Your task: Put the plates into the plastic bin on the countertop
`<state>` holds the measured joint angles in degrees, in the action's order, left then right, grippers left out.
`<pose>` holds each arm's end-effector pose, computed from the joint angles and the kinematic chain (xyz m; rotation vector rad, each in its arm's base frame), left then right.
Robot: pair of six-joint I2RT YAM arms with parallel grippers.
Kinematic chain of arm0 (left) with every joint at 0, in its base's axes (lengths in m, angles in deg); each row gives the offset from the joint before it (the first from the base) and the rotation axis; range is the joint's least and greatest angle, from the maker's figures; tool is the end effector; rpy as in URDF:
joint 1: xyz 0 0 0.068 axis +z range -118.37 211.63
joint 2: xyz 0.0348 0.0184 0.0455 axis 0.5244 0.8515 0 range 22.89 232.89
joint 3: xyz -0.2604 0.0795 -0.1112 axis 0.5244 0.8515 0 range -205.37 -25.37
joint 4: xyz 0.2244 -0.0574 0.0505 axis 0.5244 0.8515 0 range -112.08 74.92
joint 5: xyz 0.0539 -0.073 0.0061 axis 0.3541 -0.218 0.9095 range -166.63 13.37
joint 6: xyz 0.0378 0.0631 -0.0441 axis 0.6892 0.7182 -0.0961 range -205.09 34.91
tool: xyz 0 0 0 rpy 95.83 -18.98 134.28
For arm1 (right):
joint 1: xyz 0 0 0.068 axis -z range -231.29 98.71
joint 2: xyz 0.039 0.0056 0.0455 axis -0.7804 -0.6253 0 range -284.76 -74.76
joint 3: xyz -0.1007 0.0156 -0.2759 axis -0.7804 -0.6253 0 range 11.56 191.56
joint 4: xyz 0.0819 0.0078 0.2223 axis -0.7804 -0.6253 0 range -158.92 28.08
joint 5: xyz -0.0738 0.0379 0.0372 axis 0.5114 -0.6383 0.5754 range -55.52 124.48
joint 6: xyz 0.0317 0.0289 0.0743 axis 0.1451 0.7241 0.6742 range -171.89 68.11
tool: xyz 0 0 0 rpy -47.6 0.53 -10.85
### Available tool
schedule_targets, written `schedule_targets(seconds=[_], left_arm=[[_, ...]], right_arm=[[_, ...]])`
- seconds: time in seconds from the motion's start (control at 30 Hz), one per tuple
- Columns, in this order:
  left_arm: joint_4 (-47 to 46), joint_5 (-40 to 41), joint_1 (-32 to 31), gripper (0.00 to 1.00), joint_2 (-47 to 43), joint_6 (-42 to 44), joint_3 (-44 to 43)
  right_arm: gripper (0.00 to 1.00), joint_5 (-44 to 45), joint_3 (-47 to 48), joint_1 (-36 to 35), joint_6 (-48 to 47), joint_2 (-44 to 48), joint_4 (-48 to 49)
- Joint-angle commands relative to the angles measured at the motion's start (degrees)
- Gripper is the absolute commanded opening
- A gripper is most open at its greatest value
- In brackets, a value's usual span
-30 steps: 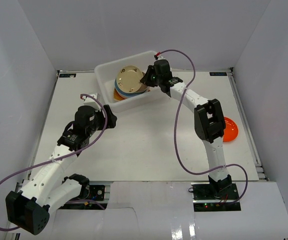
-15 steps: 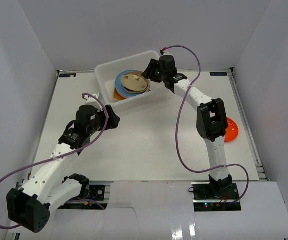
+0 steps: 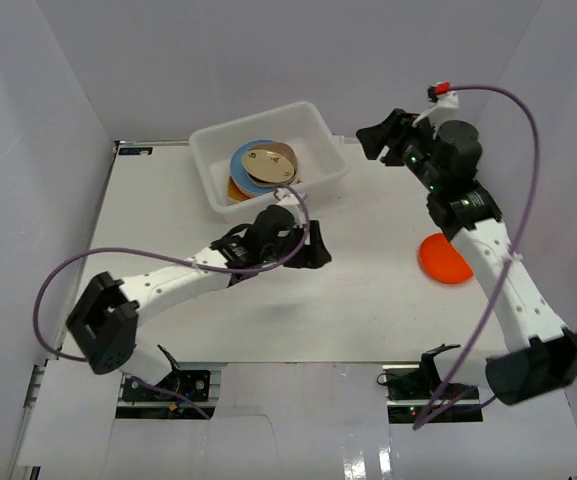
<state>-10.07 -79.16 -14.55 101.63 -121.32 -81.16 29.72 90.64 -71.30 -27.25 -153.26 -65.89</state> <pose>0.2133 -0.2272 0.2782 0.2270 2.3028 -0.8324 0.3082 0.1189 0.4471 0.0024 1.6713 0.6621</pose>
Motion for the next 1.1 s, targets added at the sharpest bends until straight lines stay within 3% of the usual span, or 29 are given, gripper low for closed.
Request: schedule_targets(seconds=[0.0,0.1,0.2,0.4,0.53,0.8,0.93,1.07], left_arm=[[-5.7,1.6,-6.5,0.78,10.9,-4.0,-6.8],[-7.5,1.6,-10.2,0.76,21.1,-6.7,-14.2],[-8.6,1.6,-13.1,0.76,28.4,-9.1,-22.4],[-13.9,0.0,-16.3,0.74,44.8,-15.0,-36.3],[-14.7,1.5,-16.4,0.70,52.8,-18.8,-43.0],[-8.2,6.5,-16.3,0.67,67.6,-22.1,-60.6],[-5.6,6.8,-16.2,0.61,73.1,-25.0,-68.7],[-6.3,6.9,-15.7,0.51,76.6,-28.4,-70.5]], right_arm=[[0.66,0.8,-2.4,-0.1,-4.8,11.1,-0.7],[0.70,4.2,-2.6,0.1,-5.8,21.5,-4.8],[0.67,4.2,-3.8,0.1,-3.9,27.2,-6.1],[0.61,-9.2,-9.6,0.2,3.5,35.8,-5.0],[0.59,-12.6,-14.0,0.2,5.9,40.2,-4.6],[0.58,-13.7,-17.3,0.2,4.5,44.5,-8.2],[0.58,-15.3,-19.4,0.1,4.9,45.3,-8.1],[0.58,-16.2,-20.6,0.2,4.6,45.5,-8.2]])
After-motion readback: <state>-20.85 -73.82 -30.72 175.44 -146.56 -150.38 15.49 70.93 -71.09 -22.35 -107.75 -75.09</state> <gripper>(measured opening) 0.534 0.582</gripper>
